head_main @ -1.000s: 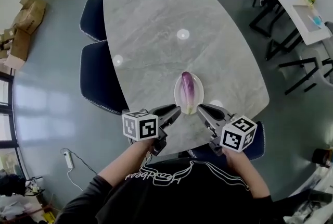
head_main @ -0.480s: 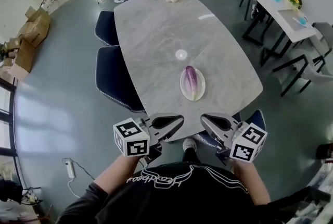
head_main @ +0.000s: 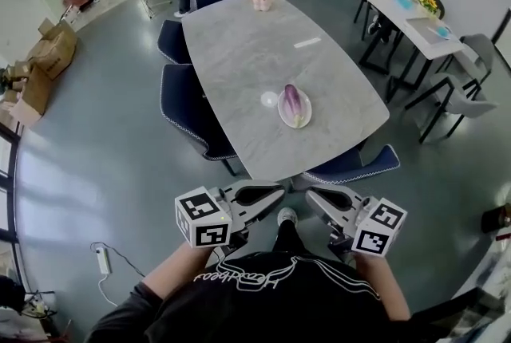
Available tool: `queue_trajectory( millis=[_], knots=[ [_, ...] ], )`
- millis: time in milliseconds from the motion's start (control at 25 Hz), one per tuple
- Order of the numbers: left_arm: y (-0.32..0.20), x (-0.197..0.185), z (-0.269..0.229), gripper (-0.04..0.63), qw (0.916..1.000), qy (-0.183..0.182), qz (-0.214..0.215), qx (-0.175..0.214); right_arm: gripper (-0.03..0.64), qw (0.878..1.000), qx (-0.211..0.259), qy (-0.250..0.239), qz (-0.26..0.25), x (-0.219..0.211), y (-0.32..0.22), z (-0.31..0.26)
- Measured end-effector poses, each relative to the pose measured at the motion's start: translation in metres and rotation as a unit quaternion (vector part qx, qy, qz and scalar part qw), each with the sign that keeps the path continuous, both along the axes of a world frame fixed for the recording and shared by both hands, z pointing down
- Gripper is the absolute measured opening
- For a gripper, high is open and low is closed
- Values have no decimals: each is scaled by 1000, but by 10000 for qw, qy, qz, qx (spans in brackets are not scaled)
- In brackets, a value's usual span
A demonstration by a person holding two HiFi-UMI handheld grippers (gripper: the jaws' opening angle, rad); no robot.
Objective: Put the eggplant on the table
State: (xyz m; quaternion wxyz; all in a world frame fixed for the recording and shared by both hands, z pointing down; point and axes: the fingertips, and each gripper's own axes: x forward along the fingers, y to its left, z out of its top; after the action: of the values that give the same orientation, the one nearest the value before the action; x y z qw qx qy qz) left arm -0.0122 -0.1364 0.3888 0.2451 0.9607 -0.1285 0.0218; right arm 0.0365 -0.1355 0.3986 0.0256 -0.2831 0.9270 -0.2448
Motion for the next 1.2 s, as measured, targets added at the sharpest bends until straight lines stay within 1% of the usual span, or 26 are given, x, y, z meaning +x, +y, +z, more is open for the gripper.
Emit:
queue_trajectory(
  millis=[80, 160, 320, 520, 600, 680, 800, 960, 1080, 1200],
  knots=[
    [18, -6, -8, 8, 9999, 155, -2, -15, 6, 10000, -16, 78, -21, -6, 22, 0],
    [34, -10, -16, 8, 9997, 229, 14, 46, 6, 9999, -8, 113, -3, -9, 39, -4],
    [56, -11, -23, 8, 9994, 226, 84, 251, 6, 9999, 13, 150, 73, -9, 62, -9],
    [72, -20, -21, 8, 9994, 211, 98, 273, 6, 9999, -33, 24, 96, -13, 80, -6],
    [74, -19, -24, 8, 9993, 212, 106, 278, 6, 10000, -19, 28, 80, -13, 83, -8],
    [76, -16, -28, 8, 9990, 190, 159, 368, 6, 10000, 6, 40, 53, -12, 83, -10],
    [76, -16, -31, 8, 9984, 185, 234, 475, 6, 10000, -6, -74, 44, -13, 80, -13],
    [72, -16, -29, 8, 9985, 203, 222, 447, 6, 10000, 56, -40, 69, -12, 76, -13],
    [71, -18, -26, 8, 9988, 148, 192, 428, 6, 10000, 49, -37, -11, -15, 76, -11],
    [72, -20, -26, 8, 9990, 191, 160, 363, 6, 9999, 41, -60, -81, -19, 78, -10]
  ],
)
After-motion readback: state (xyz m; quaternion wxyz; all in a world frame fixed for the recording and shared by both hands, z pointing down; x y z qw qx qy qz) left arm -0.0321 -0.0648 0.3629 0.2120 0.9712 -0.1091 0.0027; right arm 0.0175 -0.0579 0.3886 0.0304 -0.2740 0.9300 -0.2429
